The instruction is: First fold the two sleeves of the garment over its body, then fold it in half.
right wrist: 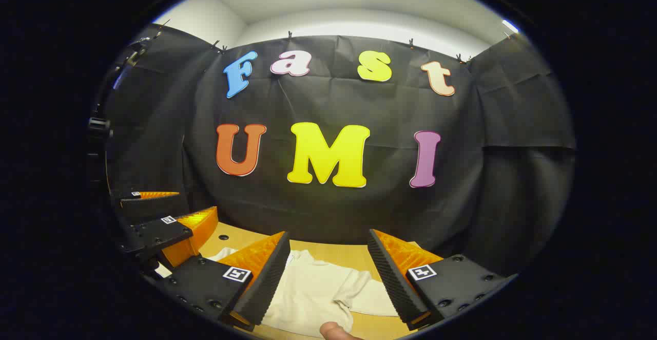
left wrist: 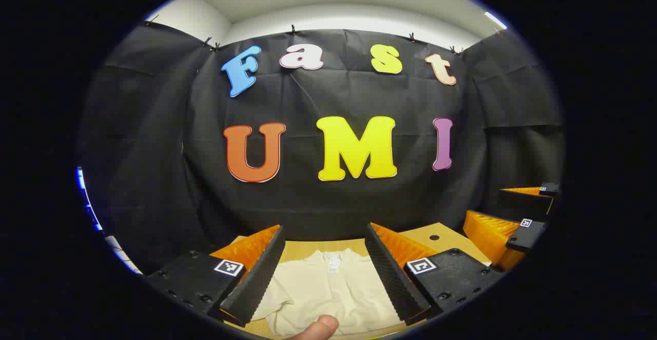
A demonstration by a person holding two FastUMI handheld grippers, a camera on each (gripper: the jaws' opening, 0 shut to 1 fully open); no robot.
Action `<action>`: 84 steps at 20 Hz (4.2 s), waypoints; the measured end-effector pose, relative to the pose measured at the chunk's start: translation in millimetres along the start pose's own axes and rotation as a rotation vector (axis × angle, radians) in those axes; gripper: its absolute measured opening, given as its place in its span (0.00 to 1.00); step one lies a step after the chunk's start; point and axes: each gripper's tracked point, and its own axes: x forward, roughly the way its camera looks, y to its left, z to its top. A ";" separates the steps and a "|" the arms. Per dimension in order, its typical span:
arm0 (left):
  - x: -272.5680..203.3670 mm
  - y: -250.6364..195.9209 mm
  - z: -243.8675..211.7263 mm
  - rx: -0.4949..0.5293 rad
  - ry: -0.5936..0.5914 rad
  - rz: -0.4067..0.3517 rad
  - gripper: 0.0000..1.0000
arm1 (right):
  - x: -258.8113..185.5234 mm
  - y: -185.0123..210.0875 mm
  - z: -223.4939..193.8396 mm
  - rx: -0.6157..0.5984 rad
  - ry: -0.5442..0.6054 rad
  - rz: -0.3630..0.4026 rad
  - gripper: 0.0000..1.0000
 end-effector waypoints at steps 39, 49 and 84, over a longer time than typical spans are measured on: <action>17.6 -34.6 -24.3 0.035 0.058 0.053 0.99 | 71.7 -137.4 -85.7 0.012 0.080 -0.140 0.95; -0.1 -48.6 -27.8 0.061 0.090 0.141 0.99 | 68.0 -295.4 -257.0 0.049 0.392 -0.378 0.95; -12.2 -9.3 -32.0 0.053 0.106 0.255 1.00 | 35.7 -402.2 -450.8 0.612 1.168 -0.741 0.68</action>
